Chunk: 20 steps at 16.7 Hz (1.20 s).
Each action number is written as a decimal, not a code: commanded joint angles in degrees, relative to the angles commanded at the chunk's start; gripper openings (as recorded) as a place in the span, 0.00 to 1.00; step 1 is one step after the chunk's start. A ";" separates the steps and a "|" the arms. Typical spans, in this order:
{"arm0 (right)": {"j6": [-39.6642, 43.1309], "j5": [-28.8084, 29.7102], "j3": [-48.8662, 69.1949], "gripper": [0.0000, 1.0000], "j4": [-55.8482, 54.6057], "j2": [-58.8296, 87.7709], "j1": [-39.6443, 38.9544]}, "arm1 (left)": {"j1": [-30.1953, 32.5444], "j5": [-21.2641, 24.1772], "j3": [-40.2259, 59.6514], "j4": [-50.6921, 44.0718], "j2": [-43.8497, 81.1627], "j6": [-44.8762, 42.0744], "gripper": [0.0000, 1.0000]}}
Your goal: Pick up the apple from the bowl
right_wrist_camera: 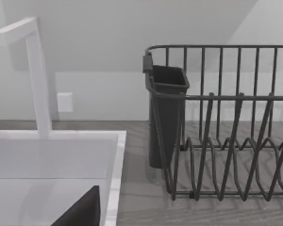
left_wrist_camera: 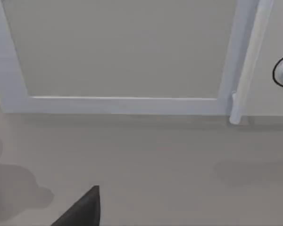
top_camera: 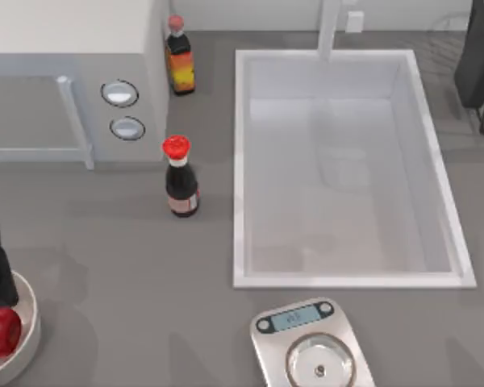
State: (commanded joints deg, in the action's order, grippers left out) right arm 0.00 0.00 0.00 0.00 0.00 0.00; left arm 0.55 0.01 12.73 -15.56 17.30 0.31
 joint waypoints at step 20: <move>0.00 0.00 0.00 1.00 0.00 0.00 0.00 | 1.37 0.01 37.18 -46.86 60.03 0.89 1.00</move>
State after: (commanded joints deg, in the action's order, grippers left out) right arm 0.00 0.00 0.00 0.00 0.00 0.00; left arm 1.91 0.02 49.91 -62.42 77.34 1.19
